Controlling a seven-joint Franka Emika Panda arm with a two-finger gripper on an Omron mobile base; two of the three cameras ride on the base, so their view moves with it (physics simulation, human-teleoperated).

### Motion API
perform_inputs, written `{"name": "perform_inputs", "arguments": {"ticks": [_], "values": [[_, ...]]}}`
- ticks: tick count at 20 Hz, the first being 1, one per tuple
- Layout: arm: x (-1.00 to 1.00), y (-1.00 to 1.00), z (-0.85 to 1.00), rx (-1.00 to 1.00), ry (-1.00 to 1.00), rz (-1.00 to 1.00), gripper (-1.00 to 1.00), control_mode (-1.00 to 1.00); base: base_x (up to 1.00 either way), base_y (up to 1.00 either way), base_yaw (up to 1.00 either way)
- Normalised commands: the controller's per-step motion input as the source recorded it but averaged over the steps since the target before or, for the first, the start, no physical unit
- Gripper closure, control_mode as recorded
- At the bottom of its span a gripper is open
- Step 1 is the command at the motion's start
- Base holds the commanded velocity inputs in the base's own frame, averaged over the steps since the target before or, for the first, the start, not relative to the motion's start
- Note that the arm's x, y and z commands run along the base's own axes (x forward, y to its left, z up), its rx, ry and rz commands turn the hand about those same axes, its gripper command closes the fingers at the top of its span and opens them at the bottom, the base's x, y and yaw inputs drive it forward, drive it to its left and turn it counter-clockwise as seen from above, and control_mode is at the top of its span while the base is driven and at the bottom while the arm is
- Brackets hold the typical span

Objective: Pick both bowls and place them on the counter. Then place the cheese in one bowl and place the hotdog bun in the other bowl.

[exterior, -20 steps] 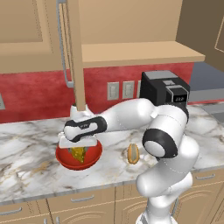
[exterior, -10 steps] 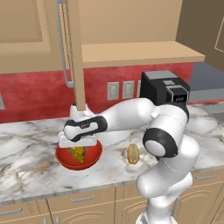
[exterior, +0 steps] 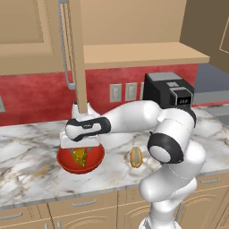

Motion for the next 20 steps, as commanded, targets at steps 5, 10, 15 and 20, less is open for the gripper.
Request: {"name": "perform_inputs", "arguments": {"ticks": [5,10,15,20], "values": [[0.0,-0.21,0.17,0.0,0.0,0.0,-1.0,-1.0,0.0,0.0,0.0],[-0.01,-0.31,0.1,0.0,0.0,-0.01,-1.0,-1.0,0.0,0.0,0.0],[-0.04,-0.36,0.07,0.0,0.0,-0.02,-1.0,-1.0,0.0,0.0,0.0],[-0.08,-0.42,0.04,0.0,0.0,-0.02,-1.0,-1.0,0.0,0.0,0.0]]}}
